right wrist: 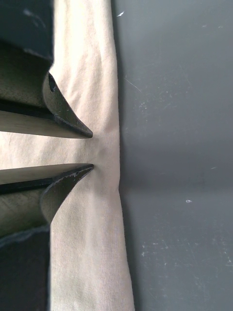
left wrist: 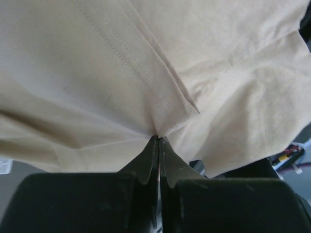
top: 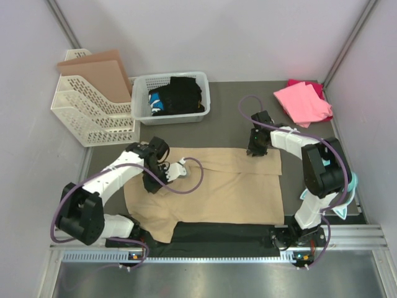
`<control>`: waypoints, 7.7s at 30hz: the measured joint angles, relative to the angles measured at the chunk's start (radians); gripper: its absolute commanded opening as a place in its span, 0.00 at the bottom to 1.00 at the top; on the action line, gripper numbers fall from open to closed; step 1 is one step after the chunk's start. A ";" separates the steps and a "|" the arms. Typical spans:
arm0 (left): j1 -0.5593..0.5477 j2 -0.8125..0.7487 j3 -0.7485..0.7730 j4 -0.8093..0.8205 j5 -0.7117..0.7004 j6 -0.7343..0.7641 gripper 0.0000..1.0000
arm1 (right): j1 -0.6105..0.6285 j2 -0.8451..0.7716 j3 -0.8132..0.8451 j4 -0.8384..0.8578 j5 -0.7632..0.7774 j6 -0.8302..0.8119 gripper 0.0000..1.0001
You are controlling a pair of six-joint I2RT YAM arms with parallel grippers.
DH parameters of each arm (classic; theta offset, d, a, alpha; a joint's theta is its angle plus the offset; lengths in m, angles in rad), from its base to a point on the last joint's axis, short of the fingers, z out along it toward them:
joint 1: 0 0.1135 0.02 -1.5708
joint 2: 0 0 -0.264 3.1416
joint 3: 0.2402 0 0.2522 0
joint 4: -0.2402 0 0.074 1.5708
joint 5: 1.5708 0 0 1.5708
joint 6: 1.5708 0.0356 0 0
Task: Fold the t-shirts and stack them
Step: Fold the flattened tshirt in 1/3 of the way
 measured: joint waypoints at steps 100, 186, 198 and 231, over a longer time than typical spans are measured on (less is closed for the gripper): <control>-0.234 0.357 0.285 -0.027 0.237 -0.109 0.27 | 0.008 -0.019 -0.032 0.033 0.026 -0.003 0.31; 0.652 0.356 0.411 0.249 0.030 0.194 0.33 | 0.000 -0.045 -0.072 0.067 0.036 -0.031 0.33; 0.263 0.277 0.341 0.169 0.221 0.022 0.29 | -0.023 -0.008 -0.018 0.021 0.034 -0.054 0.33; 0.401 0.515 0.448 0.229 0.177 -0.036 0.27 | -0.158 0.041 0.047 -0.005 0.076 -0.074 0.31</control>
